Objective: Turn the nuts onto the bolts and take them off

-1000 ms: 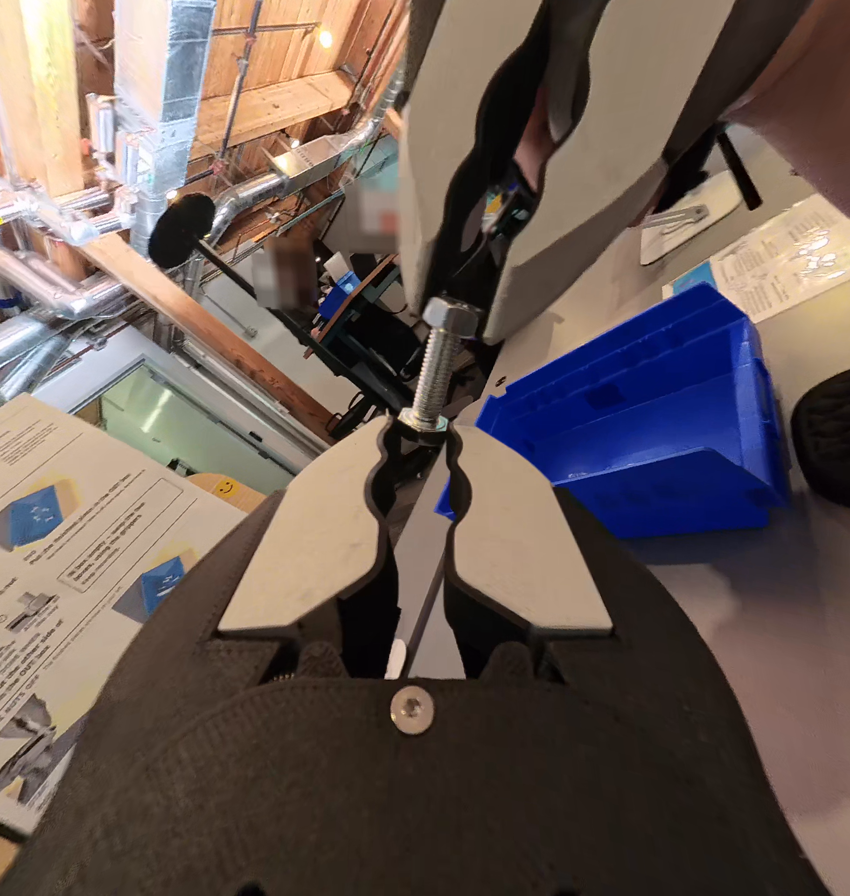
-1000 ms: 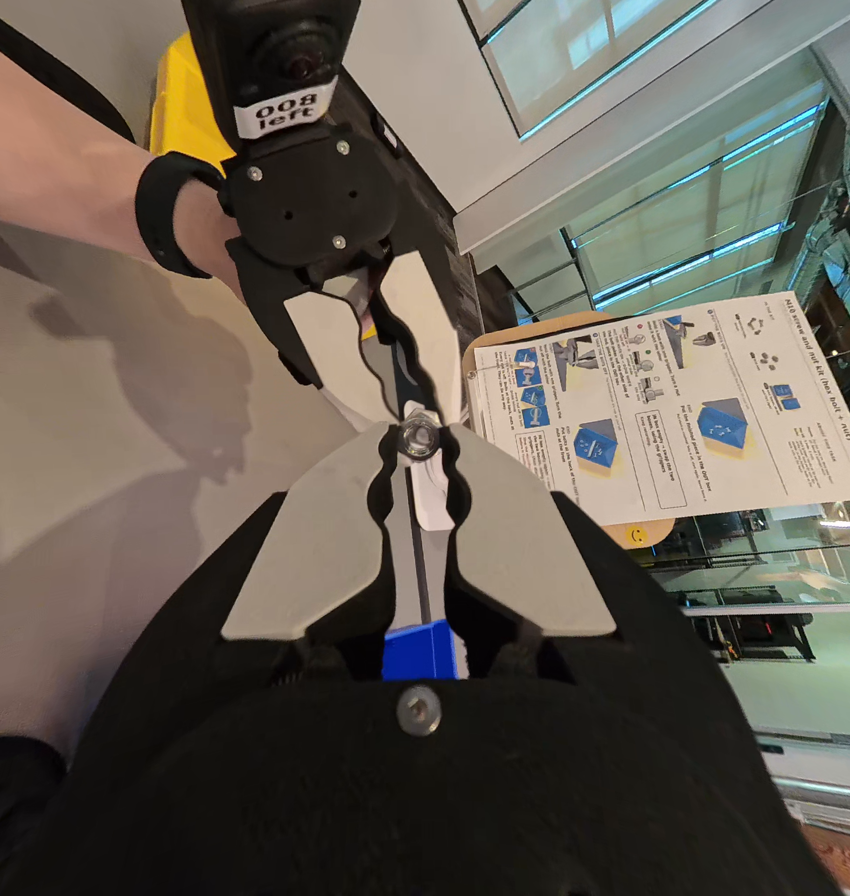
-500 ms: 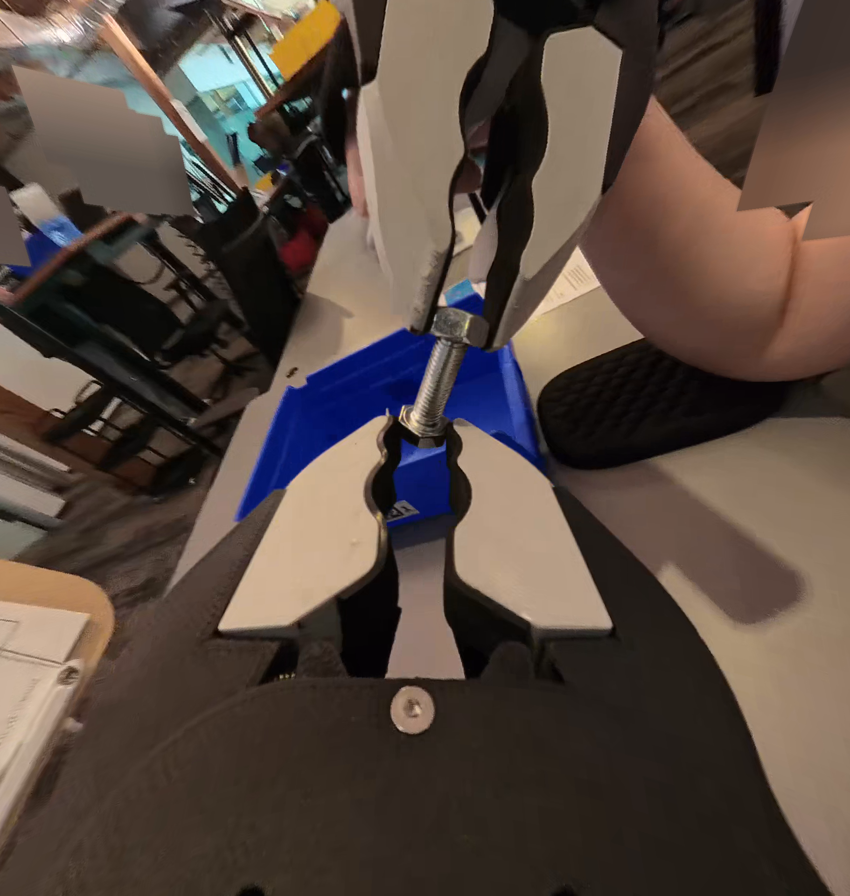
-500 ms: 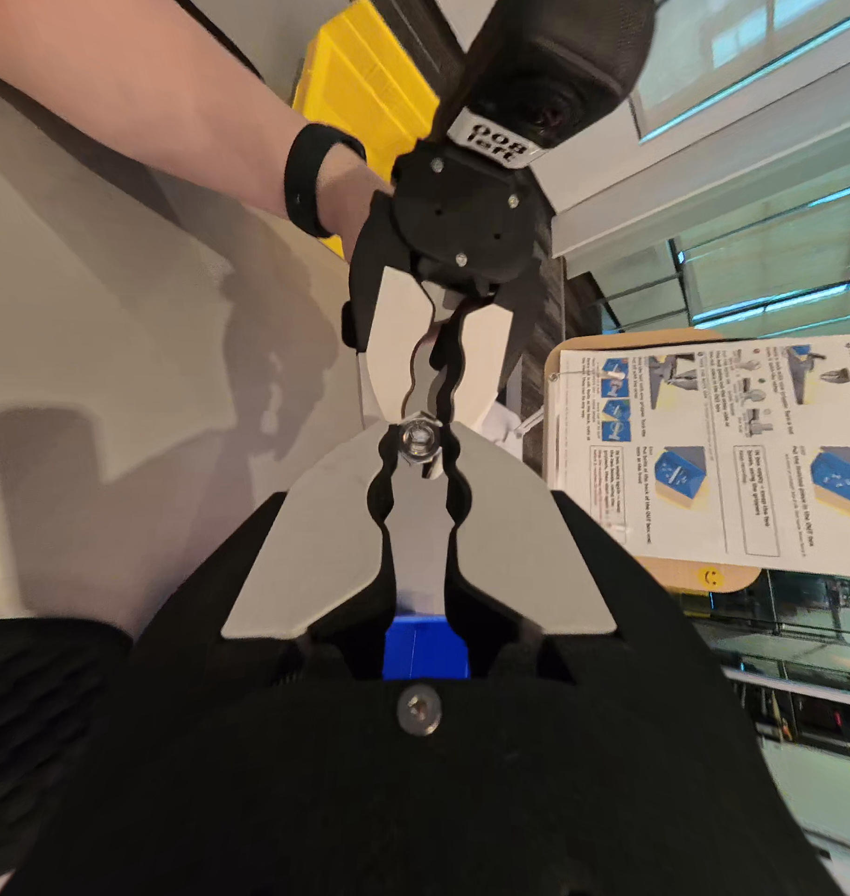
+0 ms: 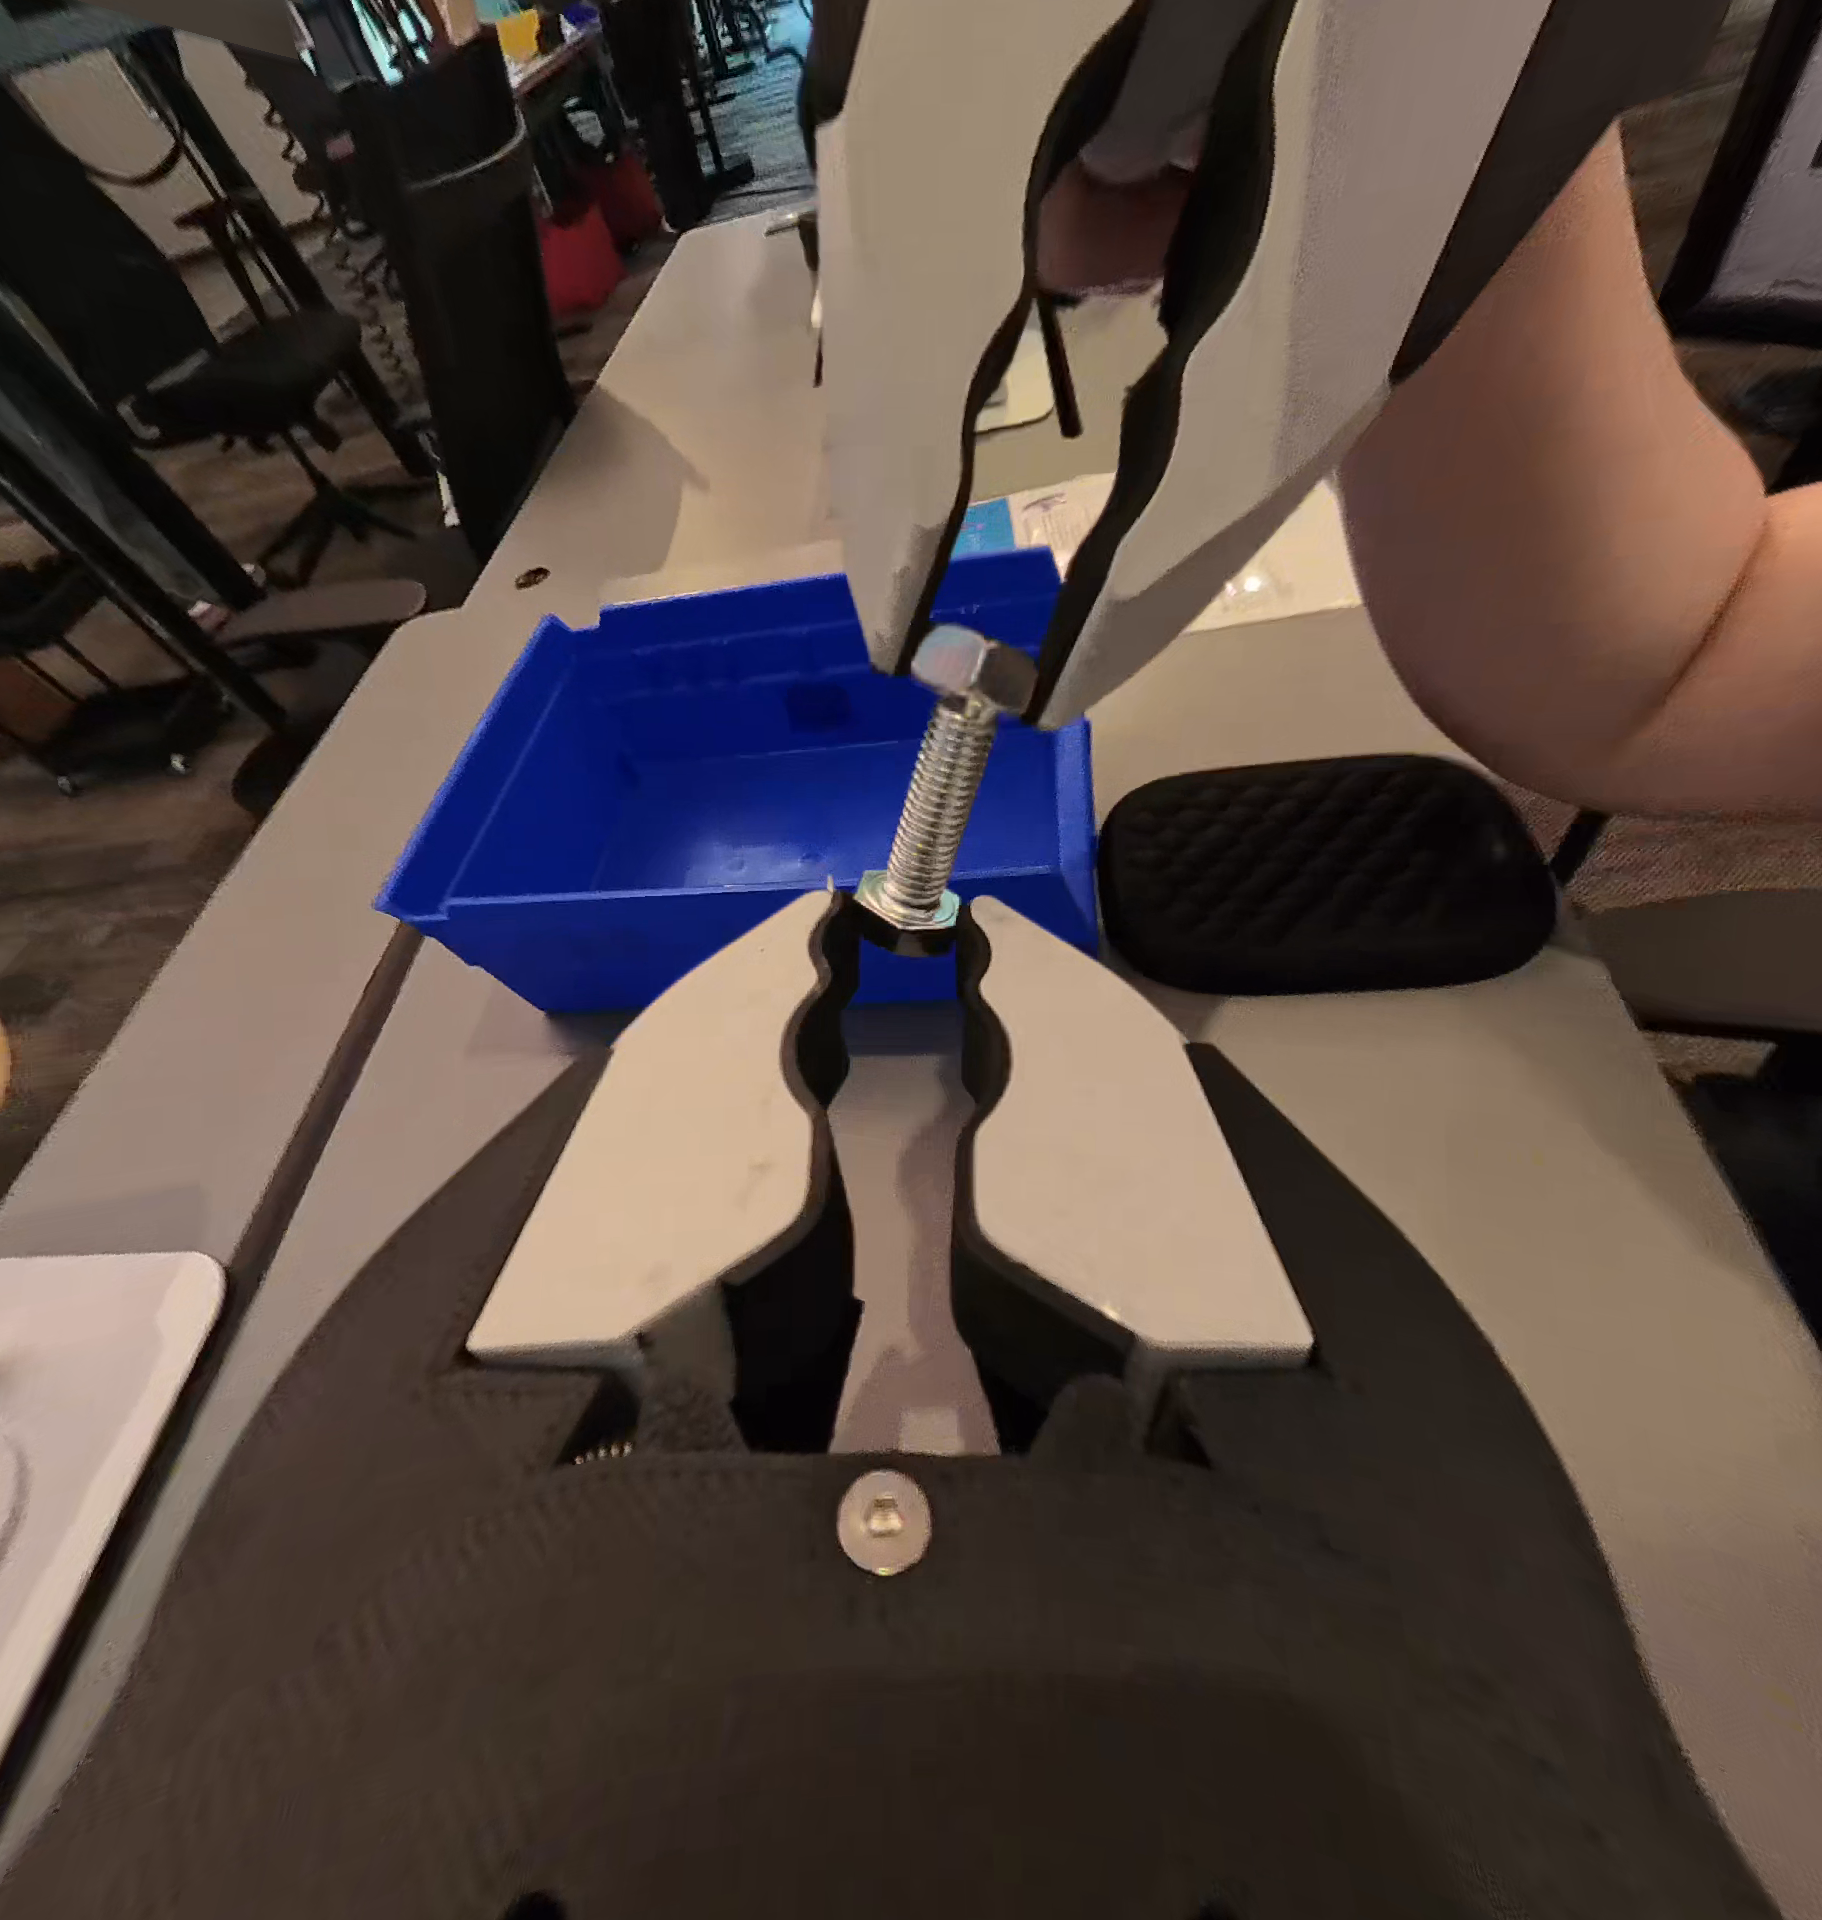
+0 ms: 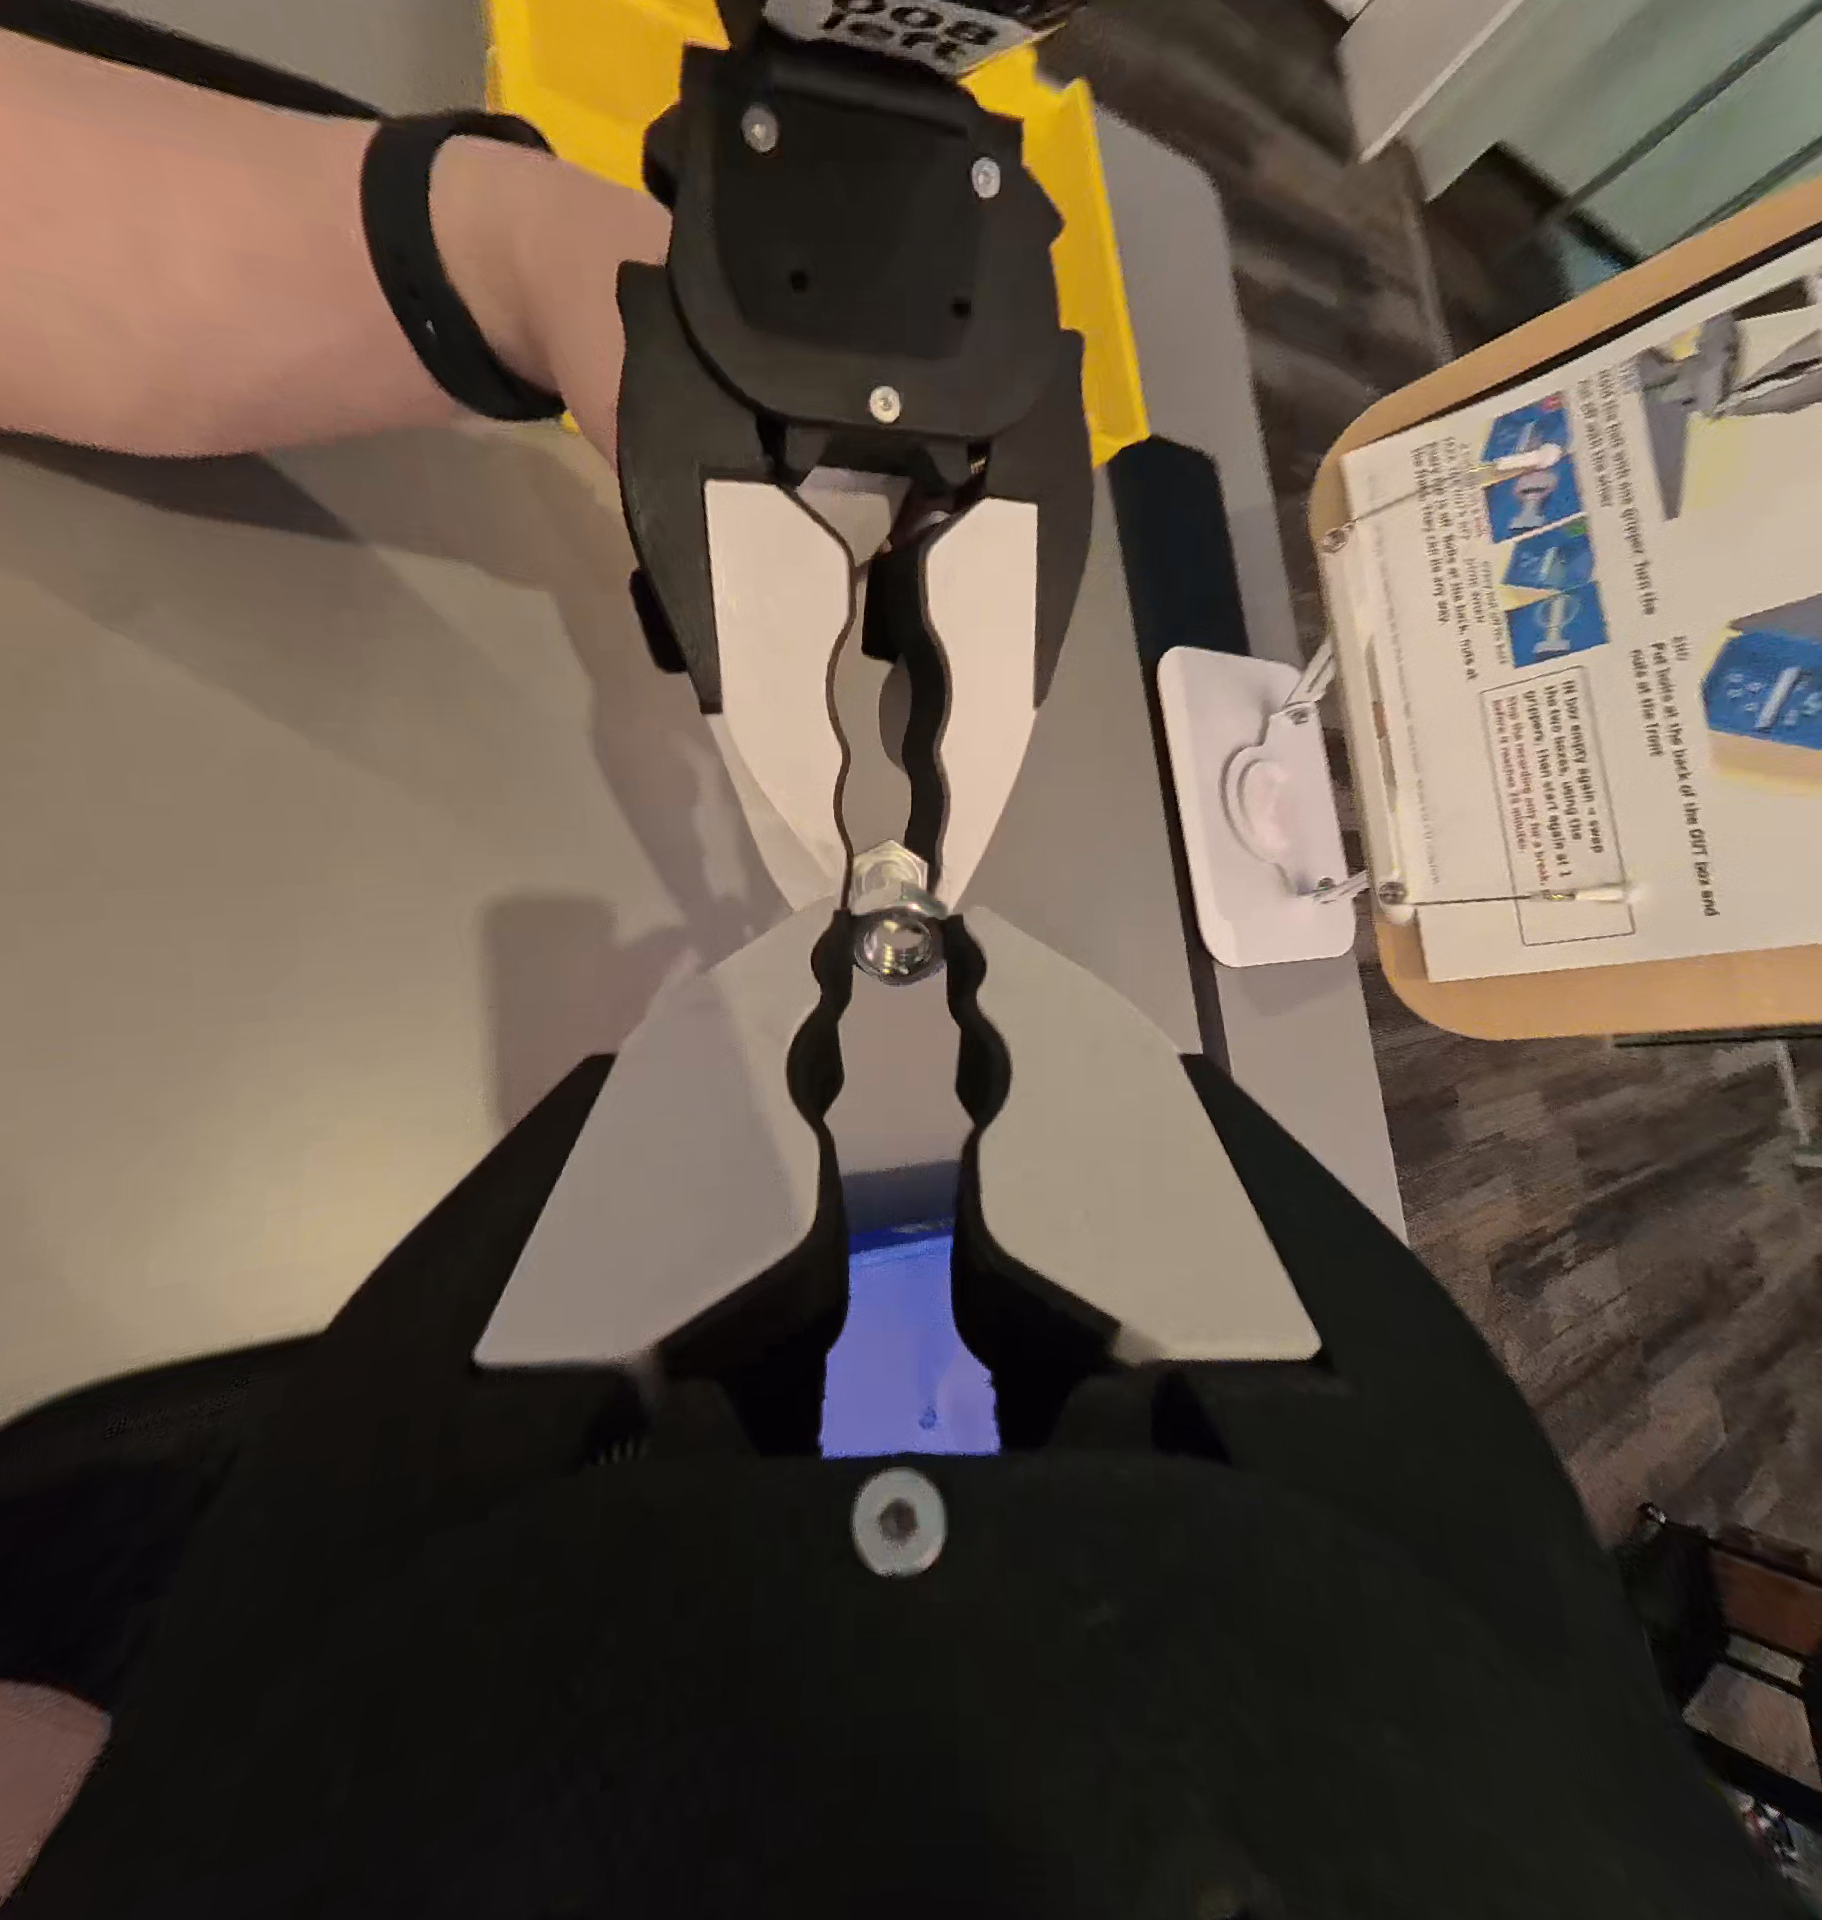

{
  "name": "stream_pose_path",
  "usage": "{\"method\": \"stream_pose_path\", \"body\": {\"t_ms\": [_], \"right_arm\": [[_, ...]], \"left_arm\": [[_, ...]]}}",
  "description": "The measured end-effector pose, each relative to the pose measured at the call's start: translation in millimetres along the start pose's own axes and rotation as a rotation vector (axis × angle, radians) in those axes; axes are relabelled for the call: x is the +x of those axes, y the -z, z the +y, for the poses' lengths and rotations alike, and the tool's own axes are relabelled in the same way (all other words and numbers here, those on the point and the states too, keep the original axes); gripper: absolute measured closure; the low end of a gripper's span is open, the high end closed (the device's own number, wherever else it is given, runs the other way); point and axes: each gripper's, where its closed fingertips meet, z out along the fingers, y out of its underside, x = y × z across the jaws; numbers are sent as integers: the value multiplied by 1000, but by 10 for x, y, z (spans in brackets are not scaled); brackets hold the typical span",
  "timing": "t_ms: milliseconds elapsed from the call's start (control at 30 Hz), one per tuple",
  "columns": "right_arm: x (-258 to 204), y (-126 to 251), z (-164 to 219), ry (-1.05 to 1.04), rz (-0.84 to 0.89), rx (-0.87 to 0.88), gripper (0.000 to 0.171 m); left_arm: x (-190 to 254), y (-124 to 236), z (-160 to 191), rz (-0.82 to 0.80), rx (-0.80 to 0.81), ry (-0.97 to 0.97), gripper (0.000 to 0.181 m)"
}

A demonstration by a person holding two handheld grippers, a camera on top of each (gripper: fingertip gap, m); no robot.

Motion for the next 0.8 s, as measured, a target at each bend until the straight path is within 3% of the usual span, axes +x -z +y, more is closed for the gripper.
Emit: {"method": "stream_pose_path", "body": {"t_ms": [233, 367, 600, 800], "right_arm": [[76, 389, -566, 174, -356, -81, 153], [56, 403, -722, 165, -478, -210, 152], [36, 288, -828, 177, -505, -390, 152], [-18, 269, -928, 239, -502, -439, 153]], "left_arm": [[43, 306, -289, 168, 163, 293, 164], [136, 491, -384, 300, 222, 401, 164], [321, 602, -474, 409, 211, 472, 164], [429, 726, -550, 432, 210, 463, 164]]}}
